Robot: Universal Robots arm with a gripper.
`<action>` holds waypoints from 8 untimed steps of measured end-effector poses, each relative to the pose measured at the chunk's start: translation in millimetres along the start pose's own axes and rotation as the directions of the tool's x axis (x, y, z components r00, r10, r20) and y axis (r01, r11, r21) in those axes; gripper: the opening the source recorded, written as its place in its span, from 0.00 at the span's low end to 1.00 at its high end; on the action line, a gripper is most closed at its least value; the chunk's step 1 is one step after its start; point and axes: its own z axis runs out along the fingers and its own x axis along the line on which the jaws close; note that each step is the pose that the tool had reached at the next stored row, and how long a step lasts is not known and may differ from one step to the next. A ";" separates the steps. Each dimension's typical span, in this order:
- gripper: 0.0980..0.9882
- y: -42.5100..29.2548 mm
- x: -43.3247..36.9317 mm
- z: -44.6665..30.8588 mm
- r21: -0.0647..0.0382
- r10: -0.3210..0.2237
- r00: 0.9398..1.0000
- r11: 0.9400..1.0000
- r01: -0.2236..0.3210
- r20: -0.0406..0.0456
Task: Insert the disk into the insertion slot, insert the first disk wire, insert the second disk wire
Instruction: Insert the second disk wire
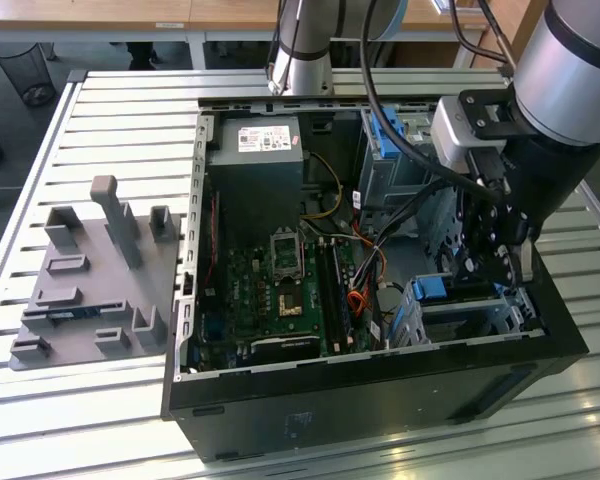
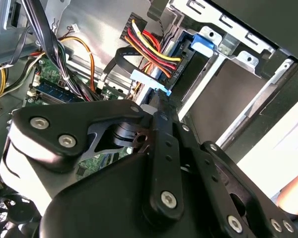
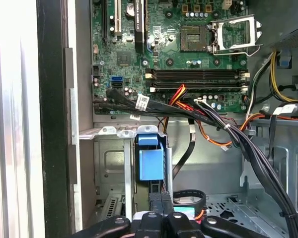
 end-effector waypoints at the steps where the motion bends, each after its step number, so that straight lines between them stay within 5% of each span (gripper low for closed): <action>1: 0.01 0.0 0.0 -0.5 0.000 0.000 1.000 1.000 0.000 0.000; 8: 0.01 -0.1 -0.2 -3.6 0.000 0.000 1.000 1.000 0.000 -0.001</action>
